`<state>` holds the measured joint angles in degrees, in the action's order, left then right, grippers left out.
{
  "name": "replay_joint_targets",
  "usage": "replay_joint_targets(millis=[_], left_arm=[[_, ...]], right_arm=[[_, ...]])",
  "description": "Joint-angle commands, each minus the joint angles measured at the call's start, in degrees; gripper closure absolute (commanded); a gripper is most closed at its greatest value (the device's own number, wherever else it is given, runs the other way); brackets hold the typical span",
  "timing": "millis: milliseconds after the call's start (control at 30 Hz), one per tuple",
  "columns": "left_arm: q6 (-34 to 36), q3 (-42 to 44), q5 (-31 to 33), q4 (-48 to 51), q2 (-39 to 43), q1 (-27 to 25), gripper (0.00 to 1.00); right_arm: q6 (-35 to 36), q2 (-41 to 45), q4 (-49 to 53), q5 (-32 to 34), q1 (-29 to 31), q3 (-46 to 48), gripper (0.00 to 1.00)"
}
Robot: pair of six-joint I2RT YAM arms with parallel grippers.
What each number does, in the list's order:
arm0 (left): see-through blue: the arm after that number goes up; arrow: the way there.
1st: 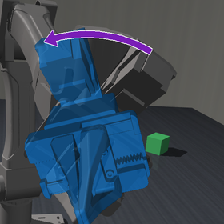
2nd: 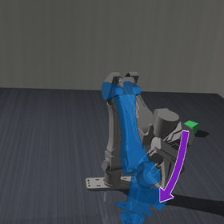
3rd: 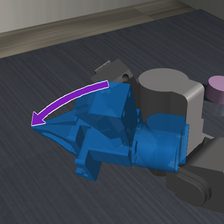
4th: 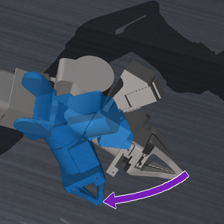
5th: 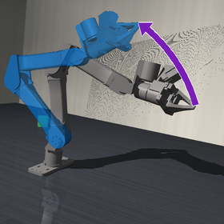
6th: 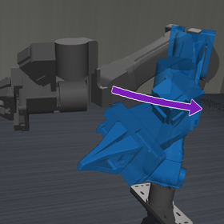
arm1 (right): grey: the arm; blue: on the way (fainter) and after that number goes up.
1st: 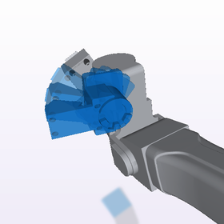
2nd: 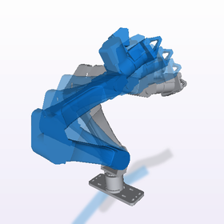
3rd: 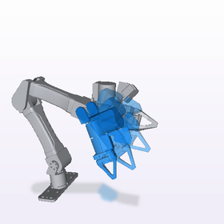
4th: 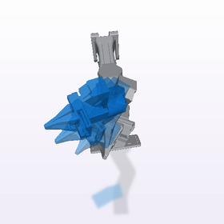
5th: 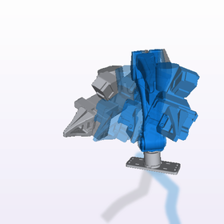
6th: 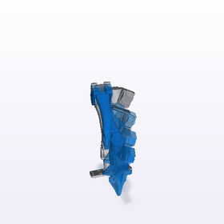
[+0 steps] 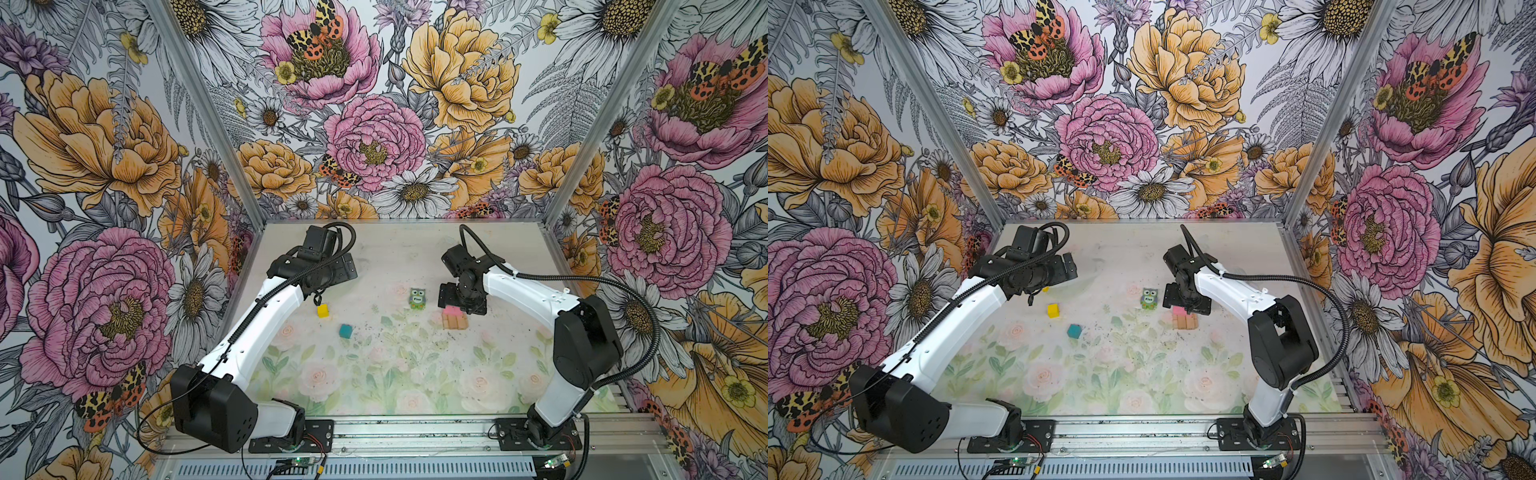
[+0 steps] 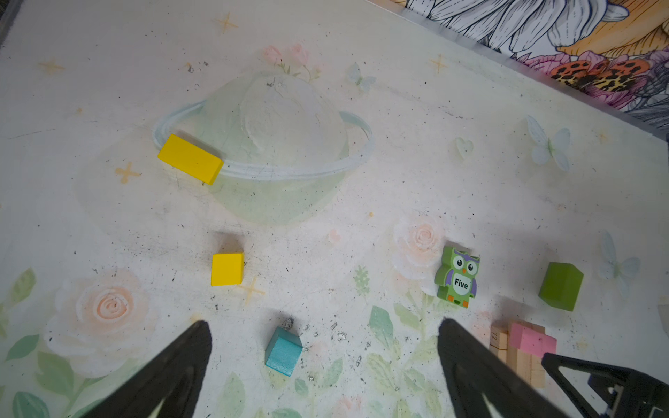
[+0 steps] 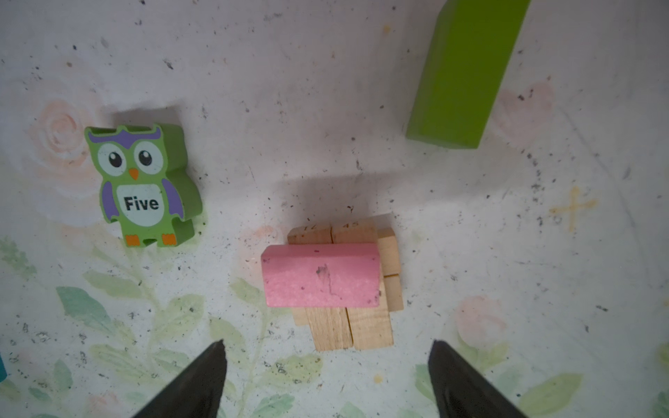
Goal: Build the wood block tower
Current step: 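Raise the left gripper back toward its side while the right gripper moves over the stack, then lower the right gripper and close it on the pink block atop the bars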
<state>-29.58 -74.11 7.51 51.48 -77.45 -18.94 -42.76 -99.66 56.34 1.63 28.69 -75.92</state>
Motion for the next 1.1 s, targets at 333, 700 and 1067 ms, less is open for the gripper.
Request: replay_joint_targets(millis=[333, 700, 1067], left_arm=[[-1.1, 0.6, -1.1, -2.4, 0.3, -1.3, 0.01], [-0.2, -0.8, -0.6, -2.4, -0.7, -1.2, 0.01], [-0.3, -1.2, -0.4, -2.4, -1.6, -1.2, 0.01]], right_arm=[[3.8, -4.4, -2.0, -1.5, -0.8, -1.9, 0.17], [4.7, -6.6, -2.0, -1.2, -1.4, -3.7, 0.19], [4.8, -7.5, -2.0, -1.3, -1.7, -3.9, 0.26]])
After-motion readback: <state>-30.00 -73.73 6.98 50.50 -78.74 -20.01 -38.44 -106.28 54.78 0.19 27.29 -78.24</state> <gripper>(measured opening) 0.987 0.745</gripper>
